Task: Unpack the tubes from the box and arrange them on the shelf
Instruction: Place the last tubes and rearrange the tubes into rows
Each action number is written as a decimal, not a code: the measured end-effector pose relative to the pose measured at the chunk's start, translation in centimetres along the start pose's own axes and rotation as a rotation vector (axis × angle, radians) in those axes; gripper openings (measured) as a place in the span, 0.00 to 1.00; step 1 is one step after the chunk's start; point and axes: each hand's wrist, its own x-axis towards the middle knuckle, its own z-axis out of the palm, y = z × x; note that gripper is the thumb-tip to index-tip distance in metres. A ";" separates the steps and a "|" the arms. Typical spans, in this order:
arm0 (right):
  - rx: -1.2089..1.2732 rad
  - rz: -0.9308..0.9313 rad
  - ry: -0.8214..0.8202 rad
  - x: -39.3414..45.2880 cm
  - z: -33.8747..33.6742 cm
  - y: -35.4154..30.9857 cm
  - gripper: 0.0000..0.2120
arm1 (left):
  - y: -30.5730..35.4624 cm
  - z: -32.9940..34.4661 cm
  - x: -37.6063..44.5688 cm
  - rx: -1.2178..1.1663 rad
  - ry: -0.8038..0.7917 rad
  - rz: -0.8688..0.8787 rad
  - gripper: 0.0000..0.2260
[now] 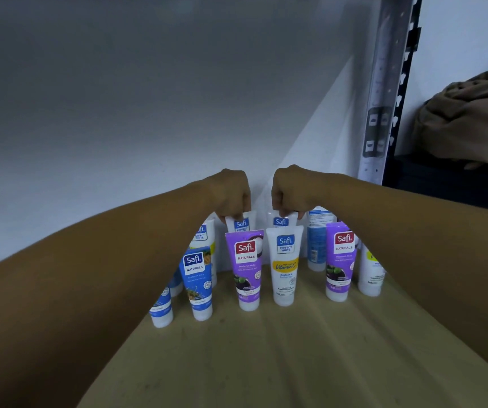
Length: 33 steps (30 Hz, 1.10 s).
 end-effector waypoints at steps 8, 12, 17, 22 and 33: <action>-0.038 -0.066 -0.012 0.1 0.2 0.6 0.11 | -1.0 0.3 -0.2 -0.111 0.032 0.105 0.10; -0.027 -0.068 -0.013 0.1 0.2 0.9 0.10 | -1.0 0.5 -0.2 -0.112 0.024 0.113 0.10; -0.044 -0.097 0.009 -0.3 0.3 1.3 0.10 | -0.9 0.8 -0.3 -0.074 0.049 0.119 0.11; 0.031 -0.131 0.011 -0.9 -0.1 2.4 0.13 | -0.7 0.4 0.0 -0.056 0.010 0.119 0.11; 0.026 -0.006 0.086 -2.6 -4.5 8.1 0.12 | 5.5 -1.8 3.5 -0.230 0.138 0.255 0.12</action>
